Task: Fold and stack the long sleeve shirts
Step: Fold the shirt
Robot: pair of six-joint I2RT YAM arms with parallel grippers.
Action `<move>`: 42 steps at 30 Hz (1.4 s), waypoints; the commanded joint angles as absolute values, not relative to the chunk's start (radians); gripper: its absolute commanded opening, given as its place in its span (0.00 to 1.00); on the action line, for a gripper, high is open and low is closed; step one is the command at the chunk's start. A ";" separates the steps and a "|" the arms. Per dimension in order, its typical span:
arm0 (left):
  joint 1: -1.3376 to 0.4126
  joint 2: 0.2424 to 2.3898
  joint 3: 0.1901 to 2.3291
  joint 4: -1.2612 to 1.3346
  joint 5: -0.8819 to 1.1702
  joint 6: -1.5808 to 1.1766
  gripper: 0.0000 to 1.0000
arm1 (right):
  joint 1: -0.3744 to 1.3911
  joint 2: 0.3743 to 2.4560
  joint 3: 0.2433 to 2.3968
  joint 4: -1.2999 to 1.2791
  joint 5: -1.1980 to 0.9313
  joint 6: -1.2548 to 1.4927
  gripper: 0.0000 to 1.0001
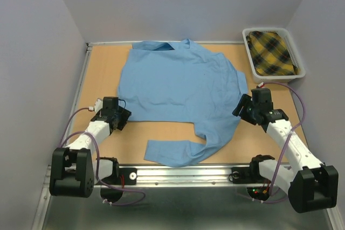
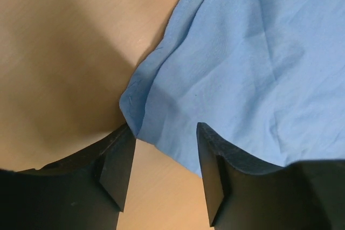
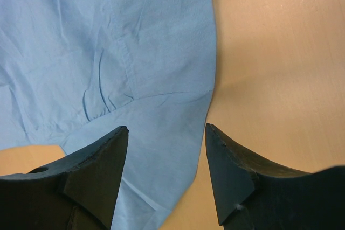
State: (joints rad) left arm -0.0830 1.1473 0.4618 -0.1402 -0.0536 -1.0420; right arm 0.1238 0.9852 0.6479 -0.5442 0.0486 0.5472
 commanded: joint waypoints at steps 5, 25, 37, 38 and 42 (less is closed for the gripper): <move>-0.078 1.109 0.396 -0.120 -0.106 -1.074 0.35 | 0.117 1.008 0.664 -0.546 0.051 0.548 0.65; -0.078 0.792 0.426 -0.270 -0.114 -0.953 0.00 | 0.117 1.118 0.624 -0.545 0.072 0.684 0.64; -0.078 0.798 0.405 -0.245 -0.097 -0.946 0.00 | 0.117 1.173 0.517 -0.419 0.037 0.741 0.60; -0.078 0.796 0.405 -0.247 -0.100 -0.945 0.00 | 0.117 1.175 0.508 -0.410 0.040 0.745 0.58; -0.078 0.788 0.407 -0.256 -0.115 -0.940 0.00 | 0.117 1.189 0.500 -0.373 0.057 0.752 0.56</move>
